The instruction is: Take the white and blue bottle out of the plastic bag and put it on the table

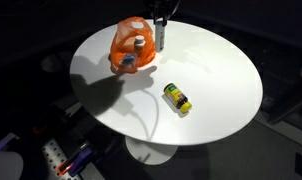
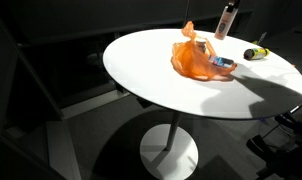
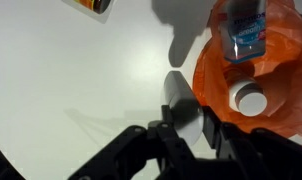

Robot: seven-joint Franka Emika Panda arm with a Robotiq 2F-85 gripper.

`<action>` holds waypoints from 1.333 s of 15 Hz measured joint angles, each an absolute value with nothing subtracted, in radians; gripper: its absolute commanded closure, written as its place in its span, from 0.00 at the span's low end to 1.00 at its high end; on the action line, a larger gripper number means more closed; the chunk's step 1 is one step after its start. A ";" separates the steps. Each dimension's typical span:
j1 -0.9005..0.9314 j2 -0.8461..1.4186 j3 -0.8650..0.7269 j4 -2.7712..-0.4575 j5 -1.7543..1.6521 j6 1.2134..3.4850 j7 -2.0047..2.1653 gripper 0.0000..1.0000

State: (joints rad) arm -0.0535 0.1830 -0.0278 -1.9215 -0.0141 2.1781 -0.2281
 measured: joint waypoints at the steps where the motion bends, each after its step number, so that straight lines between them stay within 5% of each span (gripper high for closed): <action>1: -0.056 0.201 -0.029 -1.922 -0.007 2.184 -0.228 0.89; 8: -0.071 0.316 -0.033 -1.922 -0.001 2.238 -0.229 0.89; 9: -0.073 0.324 -0.034 -1.922 -0.001 2.242 -0.229 0.53; 14: -0.078 0.329 -0.032 -1.922 -0.001 2.246 -0.234 0.10; 16: -0.077 0.311 -0.025 -1.924 -0.001 2.243 -0.235 0.00; 20: -0.070 0.244 -0.004 -1.948 0.012 2.179 -0.235 0.00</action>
State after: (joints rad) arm -0.0701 0.2441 -0.0045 -1.9485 0.0119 2.1787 -0.2353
